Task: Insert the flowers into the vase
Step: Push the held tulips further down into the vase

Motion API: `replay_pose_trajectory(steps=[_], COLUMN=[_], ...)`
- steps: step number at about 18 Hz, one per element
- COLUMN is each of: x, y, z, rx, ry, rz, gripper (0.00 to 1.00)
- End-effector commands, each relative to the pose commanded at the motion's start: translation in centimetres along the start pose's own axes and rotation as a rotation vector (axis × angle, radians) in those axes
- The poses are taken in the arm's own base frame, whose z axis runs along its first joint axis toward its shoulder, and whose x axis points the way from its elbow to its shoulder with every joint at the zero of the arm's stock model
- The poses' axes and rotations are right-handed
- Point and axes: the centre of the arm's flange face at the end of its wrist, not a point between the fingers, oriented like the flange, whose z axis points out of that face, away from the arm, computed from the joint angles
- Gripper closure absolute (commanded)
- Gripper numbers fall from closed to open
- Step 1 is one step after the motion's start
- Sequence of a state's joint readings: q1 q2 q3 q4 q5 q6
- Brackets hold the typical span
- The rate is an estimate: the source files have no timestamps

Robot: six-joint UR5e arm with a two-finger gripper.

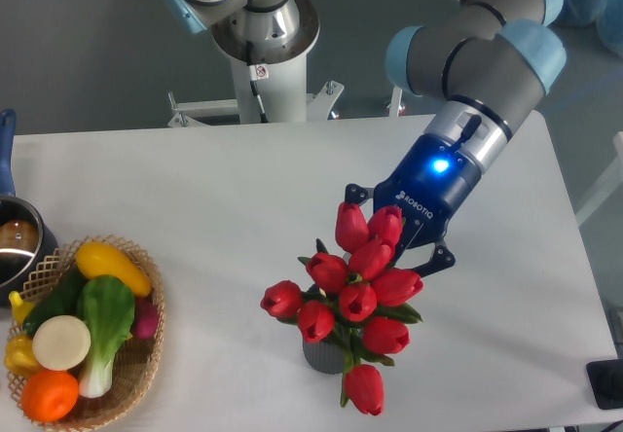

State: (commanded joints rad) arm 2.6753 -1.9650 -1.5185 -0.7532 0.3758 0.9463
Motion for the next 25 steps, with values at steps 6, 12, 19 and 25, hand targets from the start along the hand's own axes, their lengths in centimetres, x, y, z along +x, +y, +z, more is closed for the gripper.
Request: replay_pose_trajectory(steps=[6, 12, 19, 25], x=[1.0, 1.2, 2.0, 2.6], y=[2.3, 4.0, 5.7, 7.9], z=[0.5, 1.0, 1.4, 1.9], rx=[-0.012, -0.025, -0.037, -0.052], ry=[0.015, 0.023, 0.034, 0.047], rz=[0.048, 0.055, 0.082, 0.118], gripper=[0.78, 0.77, 0.75, 0.73])
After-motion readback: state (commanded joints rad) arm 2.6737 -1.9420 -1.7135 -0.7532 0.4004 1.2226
